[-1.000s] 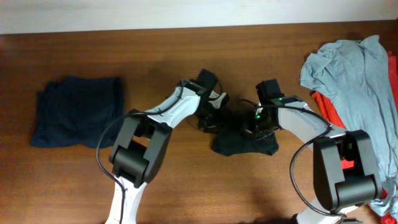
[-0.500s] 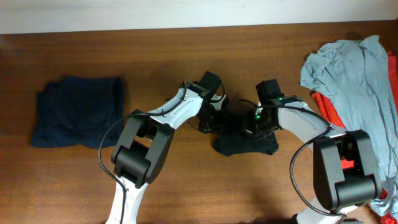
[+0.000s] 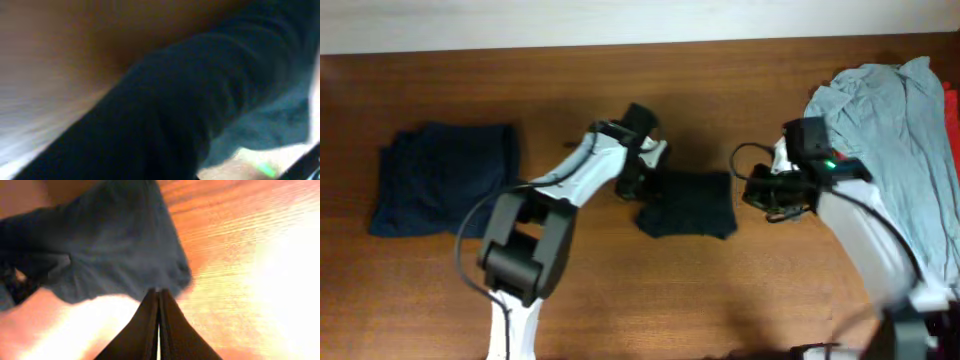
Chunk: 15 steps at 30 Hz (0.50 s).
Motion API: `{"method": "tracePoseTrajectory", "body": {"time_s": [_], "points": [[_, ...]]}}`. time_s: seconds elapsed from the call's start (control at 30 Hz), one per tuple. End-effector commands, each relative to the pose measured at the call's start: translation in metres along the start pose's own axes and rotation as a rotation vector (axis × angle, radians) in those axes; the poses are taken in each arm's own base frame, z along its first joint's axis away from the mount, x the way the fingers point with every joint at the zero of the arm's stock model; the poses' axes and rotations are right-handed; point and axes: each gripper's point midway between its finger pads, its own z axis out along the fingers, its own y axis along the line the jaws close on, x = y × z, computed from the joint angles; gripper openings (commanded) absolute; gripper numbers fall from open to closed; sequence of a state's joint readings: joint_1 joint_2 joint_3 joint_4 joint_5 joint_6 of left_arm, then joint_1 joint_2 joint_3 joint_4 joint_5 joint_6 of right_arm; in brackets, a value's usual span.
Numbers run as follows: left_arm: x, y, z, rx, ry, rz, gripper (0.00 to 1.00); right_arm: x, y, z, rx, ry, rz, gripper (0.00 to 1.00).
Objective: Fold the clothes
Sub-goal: 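Carry the black bundle leftward with the left gripper onto the navy garment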
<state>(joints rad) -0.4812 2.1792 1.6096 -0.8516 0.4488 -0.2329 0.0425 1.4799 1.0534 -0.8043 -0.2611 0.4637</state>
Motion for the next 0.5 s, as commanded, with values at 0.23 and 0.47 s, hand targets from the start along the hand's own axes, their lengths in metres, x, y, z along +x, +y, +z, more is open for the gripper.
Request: {"method": "tracePoseTrajectory", "body": {"time_s": [0.23,0.47], "points": [[-0.036,0.077,-0.13,-0.035,-0.289,-0.26,0.01,-0.002,0.001,-0.041,0.019,-0.106,-0.044,0.04],[-0.033,0.146,-0.207,0.003,-0.454,-0.454,0.01,0.001,0.0,-0.041,0.026,-0.092,-0.041,0.04]]}}
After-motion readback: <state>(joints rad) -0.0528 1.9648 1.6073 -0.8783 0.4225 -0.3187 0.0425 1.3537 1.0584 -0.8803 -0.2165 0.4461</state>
